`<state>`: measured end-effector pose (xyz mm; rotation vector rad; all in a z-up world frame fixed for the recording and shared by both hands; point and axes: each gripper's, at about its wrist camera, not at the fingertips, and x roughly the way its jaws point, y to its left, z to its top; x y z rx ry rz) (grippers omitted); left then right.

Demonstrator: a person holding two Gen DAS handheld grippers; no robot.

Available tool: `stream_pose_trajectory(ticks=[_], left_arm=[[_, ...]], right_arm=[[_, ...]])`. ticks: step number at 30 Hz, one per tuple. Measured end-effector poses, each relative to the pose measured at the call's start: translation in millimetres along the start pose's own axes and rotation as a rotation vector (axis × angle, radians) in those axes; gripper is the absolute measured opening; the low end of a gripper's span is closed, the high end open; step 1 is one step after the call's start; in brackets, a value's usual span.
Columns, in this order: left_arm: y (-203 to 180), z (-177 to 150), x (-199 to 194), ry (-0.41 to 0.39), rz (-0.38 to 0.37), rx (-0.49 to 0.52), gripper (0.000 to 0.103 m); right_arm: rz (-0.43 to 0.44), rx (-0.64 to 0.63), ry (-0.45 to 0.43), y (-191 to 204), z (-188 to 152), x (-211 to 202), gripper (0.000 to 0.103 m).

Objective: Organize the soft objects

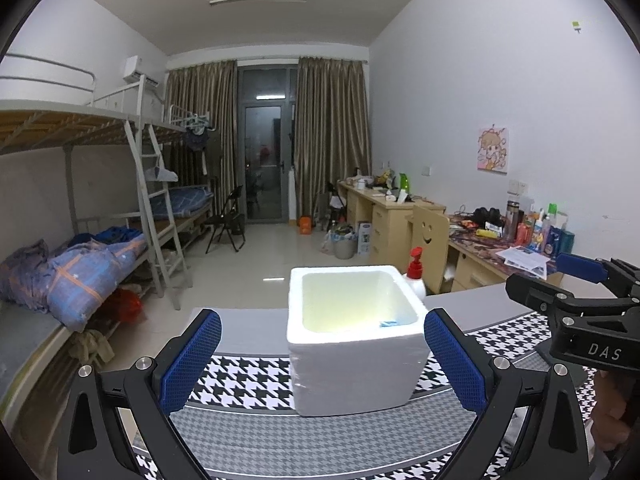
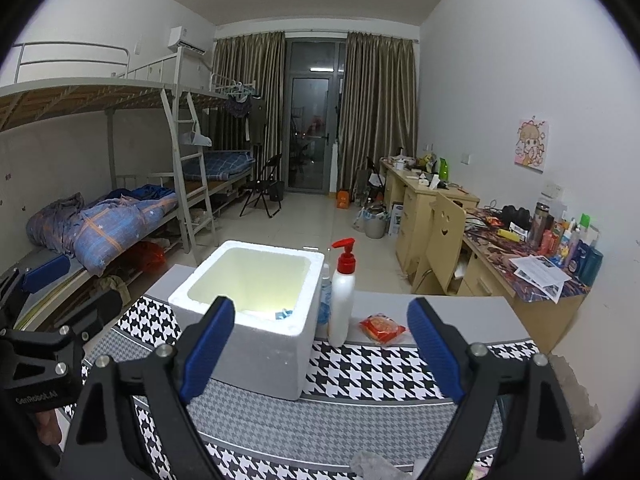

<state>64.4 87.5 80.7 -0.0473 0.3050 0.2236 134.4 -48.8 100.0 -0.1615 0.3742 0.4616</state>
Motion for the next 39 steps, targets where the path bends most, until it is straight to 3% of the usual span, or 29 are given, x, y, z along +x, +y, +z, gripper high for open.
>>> stream_pose_trajectory(ticks=[39], left_arm=[[-56,-29,-26,-0.023,-0.158,0.041,0.102]], right_arm=[[-0.123,0.085,-0.029,-48,-53,-55,0.091]])
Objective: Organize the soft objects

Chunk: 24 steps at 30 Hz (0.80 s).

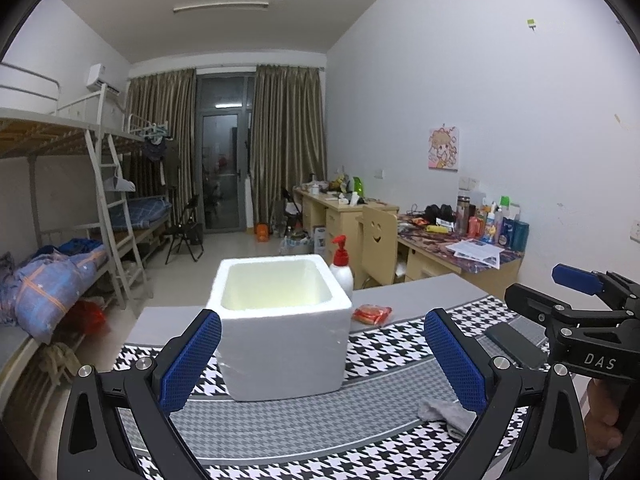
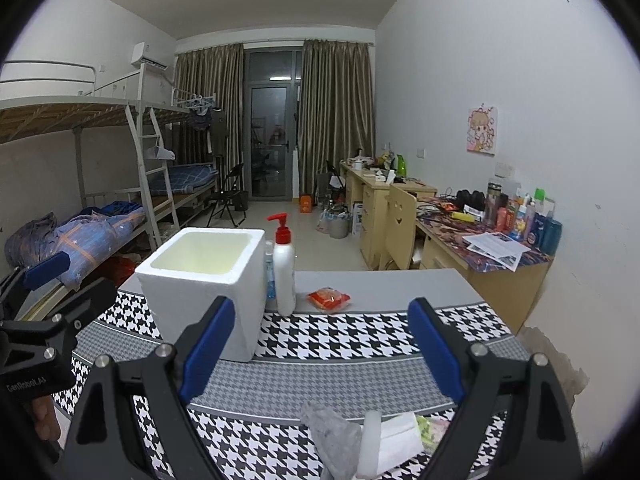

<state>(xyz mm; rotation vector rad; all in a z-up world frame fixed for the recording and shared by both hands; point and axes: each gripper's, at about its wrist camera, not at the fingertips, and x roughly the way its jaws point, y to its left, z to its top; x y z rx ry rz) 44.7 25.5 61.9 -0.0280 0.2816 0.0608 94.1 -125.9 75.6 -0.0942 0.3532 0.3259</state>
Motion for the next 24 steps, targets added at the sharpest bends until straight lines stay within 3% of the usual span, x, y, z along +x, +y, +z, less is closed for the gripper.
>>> stream_pose_trajectory(ticks=[24], left_arm=[[-28,-21,11,0.003,-0.064,0.009,0.102]], right_arm=[[-0.072,0.054,0.022,-30,-31,-3,0.091]])
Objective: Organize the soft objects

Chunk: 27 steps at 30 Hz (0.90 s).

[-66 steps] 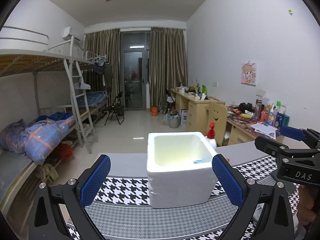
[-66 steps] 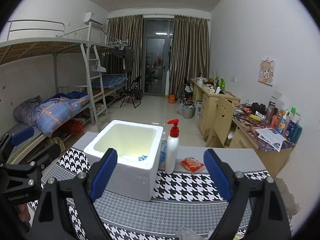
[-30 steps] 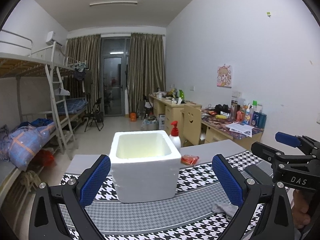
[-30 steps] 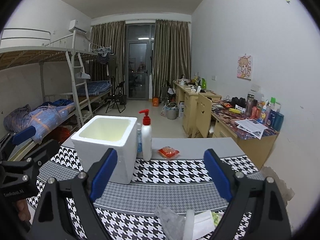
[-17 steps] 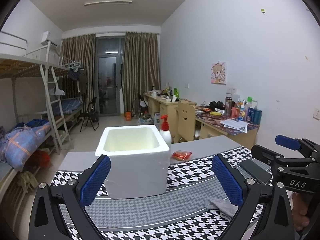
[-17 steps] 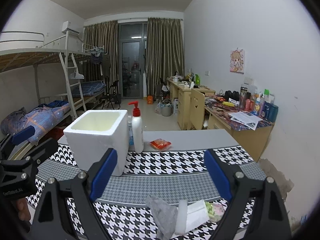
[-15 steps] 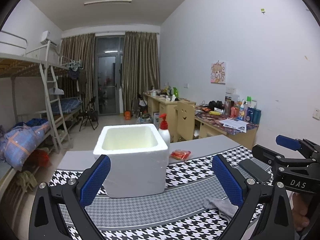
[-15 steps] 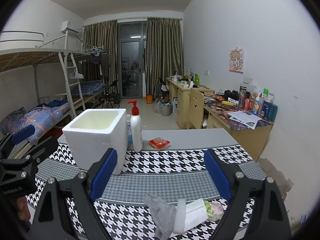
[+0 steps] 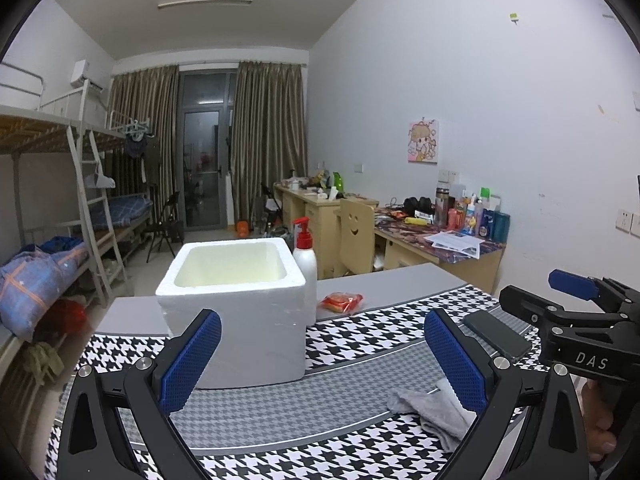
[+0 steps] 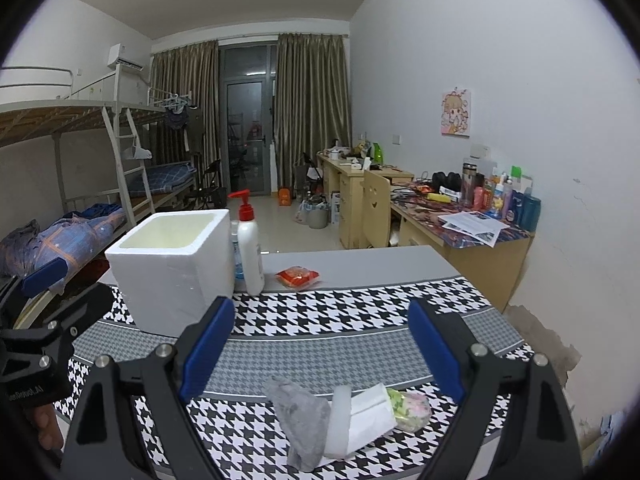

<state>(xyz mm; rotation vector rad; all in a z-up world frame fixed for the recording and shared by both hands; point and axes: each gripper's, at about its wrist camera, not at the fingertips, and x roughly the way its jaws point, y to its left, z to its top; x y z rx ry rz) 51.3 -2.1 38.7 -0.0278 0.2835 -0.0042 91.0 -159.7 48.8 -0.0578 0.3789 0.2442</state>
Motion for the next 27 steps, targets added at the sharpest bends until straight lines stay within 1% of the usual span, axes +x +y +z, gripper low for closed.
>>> stream_pose_trajectory(ticks=[8,17,27], left_arm=[[-7,-6,12,0.022,-0.013,-0.005,0.102],[-18,-11,21,0.039,-0.049,-0.01,0.102],[-30,-21,37,0.08,-0.071,-0.01,0.102]], right_arm=[[-0.023,0.015,0.011,-12,-8,0,0.091],[-0.051,0.02,0.015,-24,-15,0,0.091],[-0.076,0.039,0.034,-43,-22,4,0.091]])
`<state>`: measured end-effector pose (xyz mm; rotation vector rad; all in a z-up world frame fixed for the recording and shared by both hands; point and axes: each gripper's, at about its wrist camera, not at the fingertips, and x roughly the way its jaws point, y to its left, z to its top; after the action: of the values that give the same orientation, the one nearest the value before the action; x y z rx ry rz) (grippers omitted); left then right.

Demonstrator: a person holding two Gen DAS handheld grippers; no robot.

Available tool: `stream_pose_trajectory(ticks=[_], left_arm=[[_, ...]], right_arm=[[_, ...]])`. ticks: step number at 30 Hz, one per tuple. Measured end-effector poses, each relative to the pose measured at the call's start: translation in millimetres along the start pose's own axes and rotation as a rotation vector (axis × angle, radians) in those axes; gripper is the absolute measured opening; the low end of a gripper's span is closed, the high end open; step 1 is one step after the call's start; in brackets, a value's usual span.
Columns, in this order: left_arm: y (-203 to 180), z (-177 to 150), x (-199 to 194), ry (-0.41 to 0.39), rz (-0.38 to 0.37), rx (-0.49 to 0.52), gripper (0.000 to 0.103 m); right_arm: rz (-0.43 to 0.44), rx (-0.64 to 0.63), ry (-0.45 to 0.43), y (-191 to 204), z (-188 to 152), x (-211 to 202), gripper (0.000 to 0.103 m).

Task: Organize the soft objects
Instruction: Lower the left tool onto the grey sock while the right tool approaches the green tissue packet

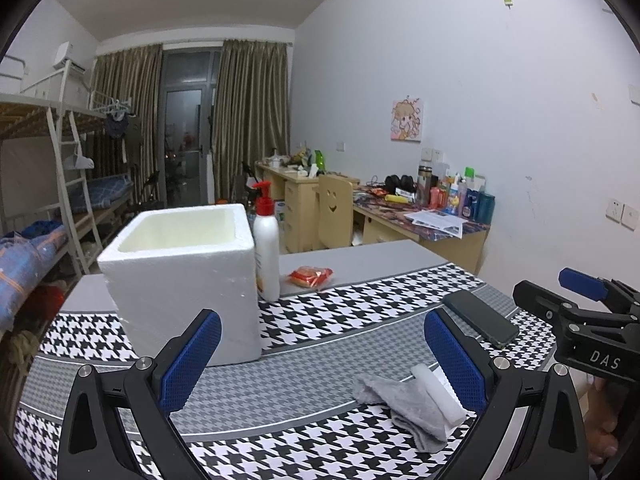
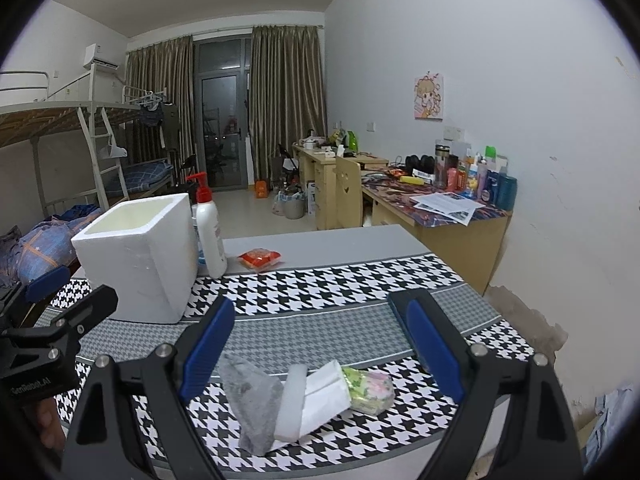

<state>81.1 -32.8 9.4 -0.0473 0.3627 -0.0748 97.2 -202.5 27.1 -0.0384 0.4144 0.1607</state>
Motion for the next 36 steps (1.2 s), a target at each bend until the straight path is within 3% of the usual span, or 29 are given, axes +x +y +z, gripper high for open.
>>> stream_pose_trajectory(ticks=[17,36], left_arm=[[-16,-17,28,0.071,-0.019,0.016,0.102],[-31,-37,64,0.181,-0.044,0.037,0.102]], right_arm=[[-0.049,-0.003,0.033,-18,-15,14,0.091],[-0.029,0.016,0.114,-29,-35,37,0.091]])
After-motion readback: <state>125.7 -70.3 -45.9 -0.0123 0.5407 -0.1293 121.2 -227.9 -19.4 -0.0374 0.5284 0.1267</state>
